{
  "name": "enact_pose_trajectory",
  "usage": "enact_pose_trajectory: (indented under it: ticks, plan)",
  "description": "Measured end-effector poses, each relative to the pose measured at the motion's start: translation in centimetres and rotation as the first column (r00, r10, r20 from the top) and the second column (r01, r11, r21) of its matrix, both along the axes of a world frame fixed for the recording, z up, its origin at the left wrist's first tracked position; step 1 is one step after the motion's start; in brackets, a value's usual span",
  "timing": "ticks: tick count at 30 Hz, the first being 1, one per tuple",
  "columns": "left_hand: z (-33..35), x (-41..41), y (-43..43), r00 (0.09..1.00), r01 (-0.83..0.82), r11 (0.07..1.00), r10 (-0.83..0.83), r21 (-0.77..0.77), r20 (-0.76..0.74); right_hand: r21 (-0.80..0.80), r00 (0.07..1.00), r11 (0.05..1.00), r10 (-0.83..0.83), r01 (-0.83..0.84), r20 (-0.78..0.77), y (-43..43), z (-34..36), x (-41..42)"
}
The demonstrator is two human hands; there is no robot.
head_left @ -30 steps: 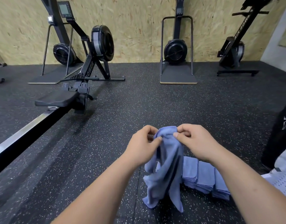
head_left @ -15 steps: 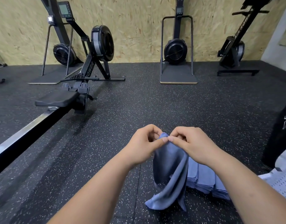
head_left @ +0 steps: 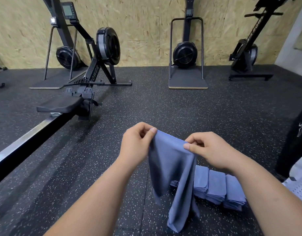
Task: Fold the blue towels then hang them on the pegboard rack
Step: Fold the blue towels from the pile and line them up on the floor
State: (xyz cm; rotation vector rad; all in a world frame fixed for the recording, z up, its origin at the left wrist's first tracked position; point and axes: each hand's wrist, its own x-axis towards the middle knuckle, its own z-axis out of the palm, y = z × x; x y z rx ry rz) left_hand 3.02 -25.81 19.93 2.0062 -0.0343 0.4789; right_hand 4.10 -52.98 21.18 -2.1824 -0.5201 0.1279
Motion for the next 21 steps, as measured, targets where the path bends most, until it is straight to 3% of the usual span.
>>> enact_pose_trajectory:
  ticks: [4, 7, 10, 12, 15, 18, 21]
  plan:
    - [0.1, 0.6, 2.2, 0.961, -0.274, 0.961, 0.275, -0.037, 0.012, -0.035, 0.997, 0.996, -0.076, 0.076, -0.009, -2.2, 0.0, 1.0]
    - [0.5, 0.5, 3.4, 0.896, -0.442, 0.890, 0.444, -0.113, -0.006, -0.181, 0.988, 0.971, -0.156, 0.156, 0.018, -3.8, 0.2, 1.1]
    - [0.5, 0.4, 3.8, 0.879, -0.477, 0.875, 0.476, -0.083, -0.036, -0.277, 0.973, 0.932, -0.222, 0.233, 0.071, -4.2, 0.3, 0.8]
    - [0.2, 0.5, 3.3, 0.932, -0.360, 0.932, 0.357, -0.039, -0.062, -0.239, 0.973, 0.944, -0.205, 0.226, 0.109, -3.5, 0.4, 0.6]
    - [-0.1, -0.2, 0.8, 0.996, 0.016, 1.000, -0.017, -0.009, -0.086, -0.114, 0.980, 0.981, -0.144, 0.159, 0.134, -1.7, 0.7, 0.0]
    - [-0.2, -1.3, -2.2, 0.938, 0.340, 0.936, -0.331, 0.094, -0.101, -0.074, 0.985, 0.993, -0.075, 0.087, 0.156, 0.3, 1.1, -0.7]
    - [-0.8, -1.7, -4.1, 0.912, 0.408, 0.898, -0.390, 0.167, -0.131, -0.042, 0.992, 0.999, -0.005, 0.010, 0.124, 1.6, 1.4, -1.2]
